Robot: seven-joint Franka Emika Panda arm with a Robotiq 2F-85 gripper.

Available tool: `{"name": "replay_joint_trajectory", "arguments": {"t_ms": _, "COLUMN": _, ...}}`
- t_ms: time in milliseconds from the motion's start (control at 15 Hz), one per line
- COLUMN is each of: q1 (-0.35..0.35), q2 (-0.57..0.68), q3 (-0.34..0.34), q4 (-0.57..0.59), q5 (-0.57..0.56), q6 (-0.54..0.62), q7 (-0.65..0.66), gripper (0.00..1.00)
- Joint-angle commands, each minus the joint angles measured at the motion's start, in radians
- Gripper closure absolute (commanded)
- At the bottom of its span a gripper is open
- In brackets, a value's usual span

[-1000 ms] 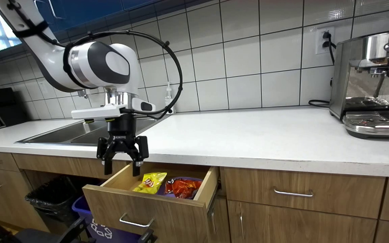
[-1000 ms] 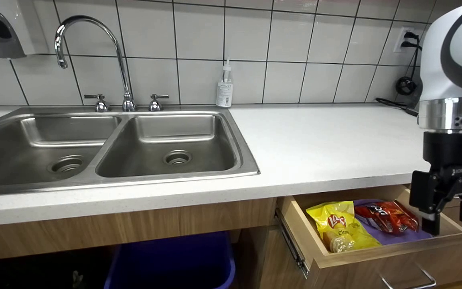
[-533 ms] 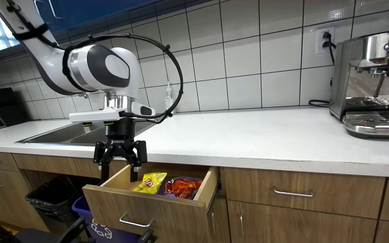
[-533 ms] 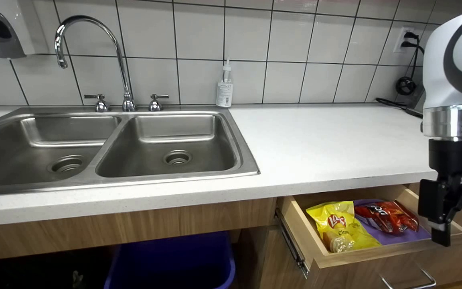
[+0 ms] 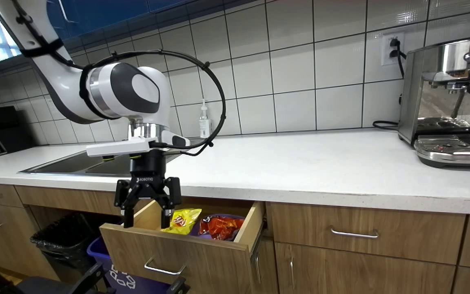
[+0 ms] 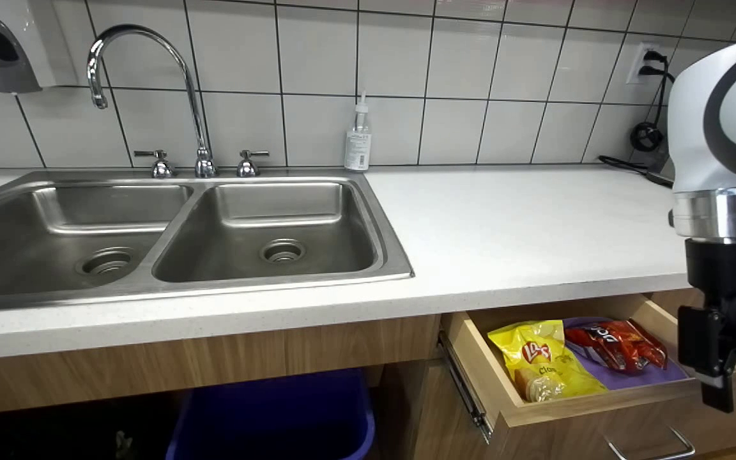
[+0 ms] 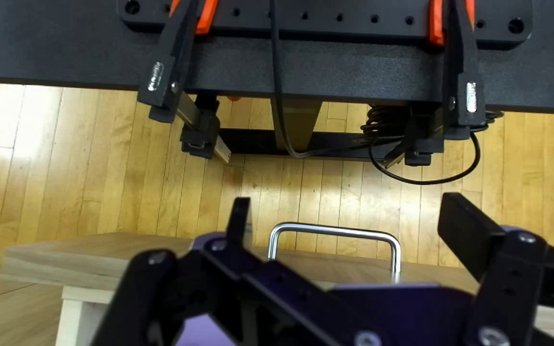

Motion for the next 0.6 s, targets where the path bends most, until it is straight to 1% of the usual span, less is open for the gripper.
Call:
{"name": "replay_joint_trajectory", "arguments": {"t_ms": 0, "q1": -0.02, "q2": 0.042, "q3": 0.002, "q4": 0.011, "q5": -0.046, "q6": 0.026, "q7": -0.006, "gripper": 0.0}}
{"name": "replay_joint_trajectory", "arguments": {"t_ms": 533, "q1": -0.02, "q2": 0.137, "q3": -0.001, "q4": 0.036, "q5": -0.072, "q6": 0.081, "q7": 0.004, "gripper": 0.0}}
